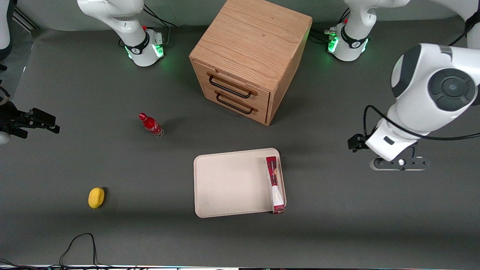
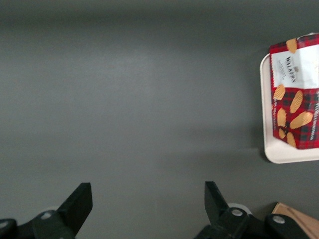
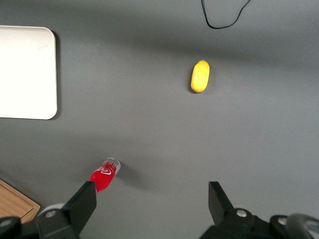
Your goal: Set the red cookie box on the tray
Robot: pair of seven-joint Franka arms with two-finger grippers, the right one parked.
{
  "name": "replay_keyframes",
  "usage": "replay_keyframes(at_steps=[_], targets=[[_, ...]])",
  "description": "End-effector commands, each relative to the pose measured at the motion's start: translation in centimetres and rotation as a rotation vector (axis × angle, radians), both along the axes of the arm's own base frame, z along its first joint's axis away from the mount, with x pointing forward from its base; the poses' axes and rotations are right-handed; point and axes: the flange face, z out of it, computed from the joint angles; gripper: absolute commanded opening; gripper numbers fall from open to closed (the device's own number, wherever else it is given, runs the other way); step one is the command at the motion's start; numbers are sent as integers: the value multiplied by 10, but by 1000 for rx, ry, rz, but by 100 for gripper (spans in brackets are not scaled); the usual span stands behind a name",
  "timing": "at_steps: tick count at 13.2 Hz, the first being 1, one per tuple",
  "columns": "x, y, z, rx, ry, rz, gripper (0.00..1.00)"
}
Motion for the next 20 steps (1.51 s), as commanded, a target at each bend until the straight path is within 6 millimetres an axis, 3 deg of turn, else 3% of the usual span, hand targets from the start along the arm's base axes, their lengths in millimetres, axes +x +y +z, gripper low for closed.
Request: replay_keyframes(at_steps=[1,4,8,11,14,15,20], targets=[[-9,42,15,-30,15,-32,100],[-15,103,27,-62,54,-26,100],[-42,148,58,-27,83,20,100],[-78,152,56,-33,71,33,100],[-88,153,47,-29,92,54,100],[-98,142,44,-25,86,46,100],[-94,140,49,-22,80,57,100]])
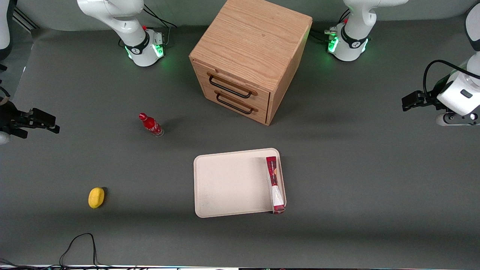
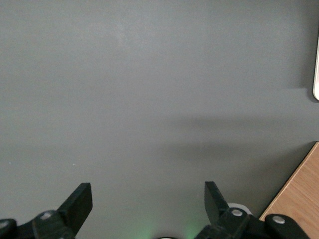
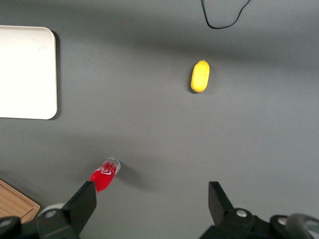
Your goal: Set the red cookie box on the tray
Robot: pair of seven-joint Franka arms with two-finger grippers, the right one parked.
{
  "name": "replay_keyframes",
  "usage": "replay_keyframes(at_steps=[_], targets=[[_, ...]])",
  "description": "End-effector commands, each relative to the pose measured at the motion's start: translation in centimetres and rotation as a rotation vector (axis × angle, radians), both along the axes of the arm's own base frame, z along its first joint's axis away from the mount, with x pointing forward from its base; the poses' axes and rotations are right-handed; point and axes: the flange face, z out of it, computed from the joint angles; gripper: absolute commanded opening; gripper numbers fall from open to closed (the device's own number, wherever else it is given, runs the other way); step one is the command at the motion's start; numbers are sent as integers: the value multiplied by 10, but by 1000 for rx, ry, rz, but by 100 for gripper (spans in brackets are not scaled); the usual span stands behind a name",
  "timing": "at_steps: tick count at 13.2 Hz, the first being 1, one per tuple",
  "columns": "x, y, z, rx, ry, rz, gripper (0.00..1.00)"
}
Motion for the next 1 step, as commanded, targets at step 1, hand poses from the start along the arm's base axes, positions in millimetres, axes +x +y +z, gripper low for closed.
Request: replay_keyframes(at_steps=[1], targets=[[-5,4,12,1,-28,16,100]])
